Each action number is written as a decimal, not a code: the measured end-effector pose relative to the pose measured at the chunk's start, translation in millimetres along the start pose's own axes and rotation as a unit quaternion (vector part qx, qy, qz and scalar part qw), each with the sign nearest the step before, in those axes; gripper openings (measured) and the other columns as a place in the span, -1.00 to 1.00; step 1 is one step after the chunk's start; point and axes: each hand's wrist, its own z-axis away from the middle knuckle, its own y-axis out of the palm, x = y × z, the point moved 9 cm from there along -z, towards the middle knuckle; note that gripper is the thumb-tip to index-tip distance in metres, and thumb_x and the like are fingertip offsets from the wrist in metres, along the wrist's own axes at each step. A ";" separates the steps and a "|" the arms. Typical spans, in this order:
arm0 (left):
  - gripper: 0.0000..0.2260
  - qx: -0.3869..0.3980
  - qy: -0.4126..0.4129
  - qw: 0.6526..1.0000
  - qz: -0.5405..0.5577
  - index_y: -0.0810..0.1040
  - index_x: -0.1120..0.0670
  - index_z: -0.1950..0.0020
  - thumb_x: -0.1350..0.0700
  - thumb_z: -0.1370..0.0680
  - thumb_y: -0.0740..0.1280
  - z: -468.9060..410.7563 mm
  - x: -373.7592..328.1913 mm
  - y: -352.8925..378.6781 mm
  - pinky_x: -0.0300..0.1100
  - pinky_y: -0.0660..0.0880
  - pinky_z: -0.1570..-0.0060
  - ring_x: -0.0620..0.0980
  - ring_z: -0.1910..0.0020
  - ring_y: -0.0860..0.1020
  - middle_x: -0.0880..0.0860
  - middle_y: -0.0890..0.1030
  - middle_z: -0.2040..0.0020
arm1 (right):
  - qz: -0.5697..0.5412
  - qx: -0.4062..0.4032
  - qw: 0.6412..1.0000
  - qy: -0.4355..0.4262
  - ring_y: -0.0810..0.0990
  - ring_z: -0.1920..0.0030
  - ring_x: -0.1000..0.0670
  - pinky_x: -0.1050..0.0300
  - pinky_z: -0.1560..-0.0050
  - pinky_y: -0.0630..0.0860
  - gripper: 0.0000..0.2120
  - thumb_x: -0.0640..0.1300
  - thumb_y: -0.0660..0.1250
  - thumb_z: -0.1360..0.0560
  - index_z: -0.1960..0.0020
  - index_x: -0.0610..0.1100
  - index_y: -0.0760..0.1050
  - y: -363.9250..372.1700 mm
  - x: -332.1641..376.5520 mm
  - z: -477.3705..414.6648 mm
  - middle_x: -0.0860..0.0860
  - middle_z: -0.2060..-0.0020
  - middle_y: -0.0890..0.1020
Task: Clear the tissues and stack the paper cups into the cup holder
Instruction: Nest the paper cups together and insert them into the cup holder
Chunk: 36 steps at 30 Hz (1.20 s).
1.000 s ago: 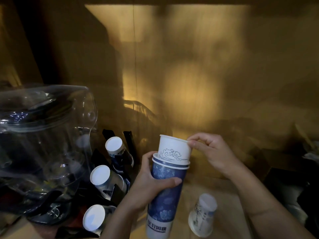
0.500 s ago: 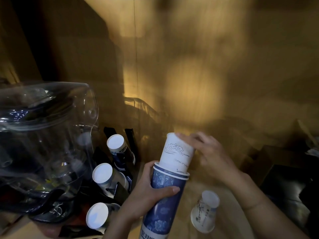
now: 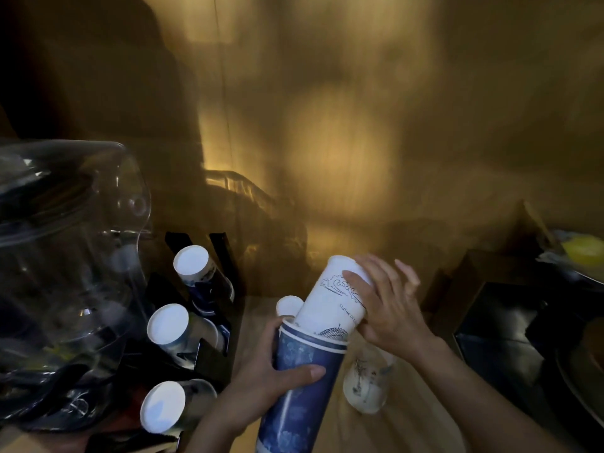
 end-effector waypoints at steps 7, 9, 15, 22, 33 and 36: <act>-0.15 -0.024 -0.010 0.999 0.023 0.42 -0.08 -0.19 -0.14 0.03 0.66 -4.9 21.4 -6.4 -0.06 0.57 0.01 0.01 -0.07 0.63 0.05 0.62 -0.12 | -0.242 0.043 0.894 0.374 0.36 -0.21 0.04 -0.09 -0.26 0.20 -0.27 -0.07 0.58 -0.13 -0.21 -0.09 0.33 18.6 -58.3 62.4 -0.01 -0.12 0.49; -0.17 -0.035 -0.012 0.999 0.020 0.41 -0.09 -0.16 -0.13 0.04 0.65 -5.6 24.3 -8.5 -0.20 0.59 0.14 -0.06 -0.02 0.64 0.04 0.60 -0.12 | -0.341 0.058 0.811 0.472 0.37 -0.21 0.05 -0.12 -0.24 0.36 -0.25 -0.20 0.59 -0.13 -0.21 -0.01 0.30 37.0 -61.8 96.4 0.04 -0.11 0.45; -0.32 -0.064 -0.027 0.998 0.012 0.37 -0.14 -0.07 0.01 -0.08 0.65 -5.4 30.3 -9.9 -0.36 0.56 0.33 -0.21 0.12 0.64 -0.03 0.58 -0.06 | -0.418 0.096 0.683 0.591 0.44 -0.11 0.02 0.19 -0.01 0.45 -0.27 -0.28 0.56 -0.17 -0.15 0.04 0.22 83.2 -47.9 168.1 0.03 -0.08 0.44; -0.35 -0.079 -0.059 0.995 0.002 0.35 -0.13 -0.06 0.03 -0.06 0.57 -4.6 45.9 -12.1 -0.35 0.54 0.31 -0.16 0.08 0.62 -0.03 0.56 -0.07 | -0.386 0.188 0.632 0.645 0.45 -0.19 -0.08 -0.10 -0.21 0.42 -0.15 -0.17 0.61 -0.11 -0.25 -0.04 0.21 122.3 -24.9 219.7 -0.09 -0.24 0.46; -0.17 -0.123 -0.077 0.987 -0.065 0.21 -0.07 -0.27 0.01 -0.14 0.59 -12.4 55.0 -15.8 -0.21 0.55 0.11 -0.11 -0.03 0.54 -0.04 0.50 -0.13 | -0.341 0.128 0.753 0.548 0.27 -0.27 -0.02 -0.10 -0.31 0.24 -0.32 -0.04 0.53 -0.28 -0.30 -0.03 0.29 79.8 -48.7 173.0 -0.01 -0.25 0.39; -0.17 -0.124 -0.063 0.984 -0.109 0.21 -0.03 -0.32 0.08 -0.19 0.62 -18.4 53.1 -5.2 0.00 0.52 -0.14 0.00 -0.13 0.52 0.02 0.46 -0.21 | -0.330 0.121 0.797 0.491 0.32 -0.22 0.01 -0.05 -0.27 0.27 -0.50 -0.03 0.47 -0.35 -0.23 -0.05 0.39 58.2 -50.9 137.4 0.06 -0.13 0.40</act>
